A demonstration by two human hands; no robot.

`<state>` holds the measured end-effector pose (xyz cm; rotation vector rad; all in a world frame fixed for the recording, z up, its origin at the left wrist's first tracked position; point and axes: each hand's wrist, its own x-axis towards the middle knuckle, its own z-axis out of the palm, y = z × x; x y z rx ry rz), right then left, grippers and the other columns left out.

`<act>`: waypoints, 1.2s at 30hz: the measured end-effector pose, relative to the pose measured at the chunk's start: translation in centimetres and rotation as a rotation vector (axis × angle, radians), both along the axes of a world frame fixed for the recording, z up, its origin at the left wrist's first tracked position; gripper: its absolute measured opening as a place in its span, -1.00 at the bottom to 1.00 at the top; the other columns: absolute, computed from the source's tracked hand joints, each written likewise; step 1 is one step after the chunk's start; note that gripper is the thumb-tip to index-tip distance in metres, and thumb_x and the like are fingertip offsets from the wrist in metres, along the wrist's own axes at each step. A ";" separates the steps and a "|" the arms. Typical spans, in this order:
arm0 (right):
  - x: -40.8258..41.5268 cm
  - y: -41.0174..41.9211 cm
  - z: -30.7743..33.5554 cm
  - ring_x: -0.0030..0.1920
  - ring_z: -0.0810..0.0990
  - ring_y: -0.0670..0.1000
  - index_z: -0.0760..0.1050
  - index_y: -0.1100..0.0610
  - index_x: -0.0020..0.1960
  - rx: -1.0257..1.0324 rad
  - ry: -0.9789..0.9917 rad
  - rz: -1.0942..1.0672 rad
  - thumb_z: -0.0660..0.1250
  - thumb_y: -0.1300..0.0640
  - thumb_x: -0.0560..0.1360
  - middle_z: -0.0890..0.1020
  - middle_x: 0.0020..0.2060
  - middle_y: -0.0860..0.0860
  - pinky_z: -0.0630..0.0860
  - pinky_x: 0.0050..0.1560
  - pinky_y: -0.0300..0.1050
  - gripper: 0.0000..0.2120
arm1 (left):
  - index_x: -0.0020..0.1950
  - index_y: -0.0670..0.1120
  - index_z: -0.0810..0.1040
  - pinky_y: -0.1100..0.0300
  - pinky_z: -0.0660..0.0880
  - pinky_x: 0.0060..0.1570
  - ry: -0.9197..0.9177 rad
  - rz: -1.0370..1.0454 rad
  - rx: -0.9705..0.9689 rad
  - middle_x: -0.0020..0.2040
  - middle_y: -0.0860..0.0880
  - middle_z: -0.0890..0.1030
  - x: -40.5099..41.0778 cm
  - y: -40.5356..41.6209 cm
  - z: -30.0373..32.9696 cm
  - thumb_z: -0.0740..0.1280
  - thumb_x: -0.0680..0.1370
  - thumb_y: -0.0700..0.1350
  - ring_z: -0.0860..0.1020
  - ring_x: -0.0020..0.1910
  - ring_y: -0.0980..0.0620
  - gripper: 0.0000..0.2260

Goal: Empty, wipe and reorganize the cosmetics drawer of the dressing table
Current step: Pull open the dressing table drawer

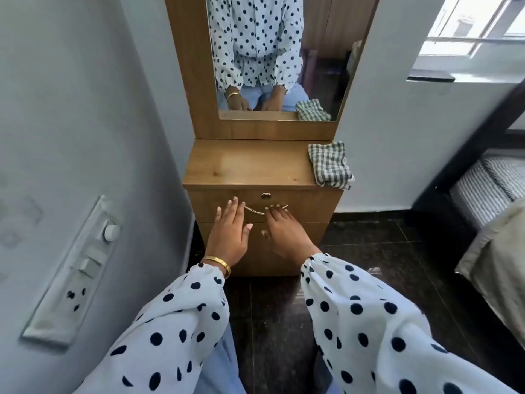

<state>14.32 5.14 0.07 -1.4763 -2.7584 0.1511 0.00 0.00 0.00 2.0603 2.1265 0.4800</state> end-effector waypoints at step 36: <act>1.7 -9.4 0.2 0.09 0.54 0.18 0.51 0.24 0.08 -0.054 0.000 0.011 0.15 0.32 0.50 0.56 0.07 0.15 0.48 0.00 0.01 -0.77 | -0.07 -0.11 0.63 0.16 0.43 -0.21 0.014 -0.080 0.197 -0.16 -0.08 0.68 0.3 -3.8 2.2 0.04 0.54 0.07 0.61 -0.16 -0.08 -0.58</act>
